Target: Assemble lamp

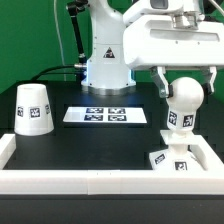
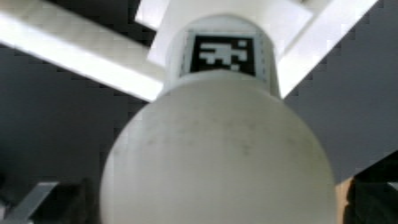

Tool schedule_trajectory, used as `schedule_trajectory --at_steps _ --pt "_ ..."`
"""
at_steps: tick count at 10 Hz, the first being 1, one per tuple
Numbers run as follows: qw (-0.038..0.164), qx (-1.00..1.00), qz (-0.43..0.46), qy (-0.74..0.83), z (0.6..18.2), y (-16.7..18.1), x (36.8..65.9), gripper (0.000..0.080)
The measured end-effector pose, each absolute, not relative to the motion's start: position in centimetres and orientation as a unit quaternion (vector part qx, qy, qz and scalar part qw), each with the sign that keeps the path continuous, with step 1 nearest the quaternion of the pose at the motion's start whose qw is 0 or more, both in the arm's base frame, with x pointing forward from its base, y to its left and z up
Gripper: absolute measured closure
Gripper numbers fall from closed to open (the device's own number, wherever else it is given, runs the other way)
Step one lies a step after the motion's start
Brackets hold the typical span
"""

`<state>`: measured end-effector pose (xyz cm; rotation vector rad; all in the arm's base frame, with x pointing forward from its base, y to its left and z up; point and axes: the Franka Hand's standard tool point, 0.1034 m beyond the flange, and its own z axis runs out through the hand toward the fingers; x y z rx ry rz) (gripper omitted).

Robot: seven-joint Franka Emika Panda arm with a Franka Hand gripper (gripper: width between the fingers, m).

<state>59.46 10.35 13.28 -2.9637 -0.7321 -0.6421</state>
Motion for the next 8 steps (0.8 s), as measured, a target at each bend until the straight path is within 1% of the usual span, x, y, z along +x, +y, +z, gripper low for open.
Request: schedule_trajectory --at_steps 1,2,3,6,8 --pt "0.021 -0.959 -0.161 -0.233 12.95 10.47 59.28 0.0101" --pt "0.025 -0.962 -0.139 -0.233 12.98 10.51 59.55 0.0101" --pt "0.029 -0.968 -0.098 -0.229 12.86 10.93 59.16 0.0101" --pt "0.028 -0.970 -0.005 -0.240 12.53 11.19 58.57 0.0101" --pt "0.028 -0.969 -0.001 -0.244 12.45 10.84 59.06 0.0101"
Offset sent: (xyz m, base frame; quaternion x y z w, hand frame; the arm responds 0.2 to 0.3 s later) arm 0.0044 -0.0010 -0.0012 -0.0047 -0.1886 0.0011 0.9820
